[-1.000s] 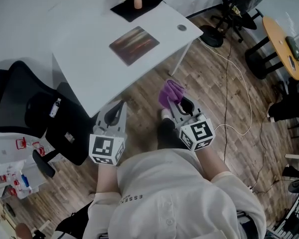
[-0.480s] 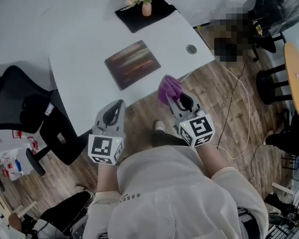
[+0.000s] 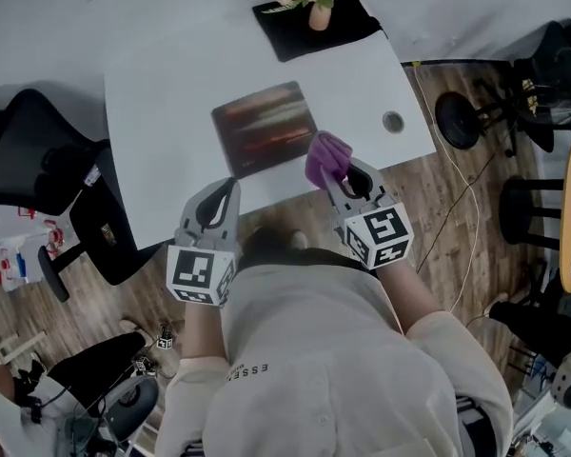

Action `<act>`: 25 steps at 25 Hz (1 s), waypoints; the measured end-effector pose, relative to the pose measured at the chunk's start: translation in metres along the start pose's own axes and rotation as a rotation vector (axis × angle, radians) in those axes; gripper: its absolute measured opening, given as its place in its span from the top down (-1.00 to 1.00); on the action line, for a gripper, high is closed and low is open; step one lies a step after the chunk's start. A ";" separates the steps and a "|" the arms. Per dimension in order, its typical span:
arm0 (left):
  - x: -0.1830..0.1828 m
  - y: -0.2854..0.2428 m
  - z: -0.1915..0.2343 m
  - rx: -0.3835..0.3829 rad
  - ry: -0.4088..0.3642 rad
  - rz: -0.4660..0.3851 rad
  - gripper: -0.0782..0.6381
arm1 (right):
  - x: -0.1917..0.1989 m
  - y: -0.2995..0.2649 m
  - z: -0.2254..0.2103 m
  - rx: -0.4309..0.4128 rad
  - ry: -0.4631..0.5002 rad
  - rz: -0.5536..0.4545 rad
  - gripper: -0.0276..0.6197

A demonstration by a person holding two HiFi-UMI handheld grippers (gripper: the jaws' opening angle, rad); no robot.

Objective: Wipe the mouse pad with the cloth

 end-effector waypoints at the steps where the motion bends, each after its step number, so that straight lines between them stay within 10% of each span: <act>1: 0.000 -0.003 0.007 -0.014 0.008 0.000 0.78 | -0.002 -0.010 -0.002 -0.016 0.004 0.012 0.63; 25: 0.020 -0.090 0.169 -0.018 0.066 0.078 0.78 | -0.002 -0.266 0.022 -0.315 0.035 0.437 0.63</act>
Point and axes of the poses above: the fingertips, and each gripper's own axes: y backward along the fingers, z to its left, x out of its underside, the point moved 5 cm from there along y, backward along the fingers, and after that the axes turned 8 degrees about -x, right-handed, at the moved point
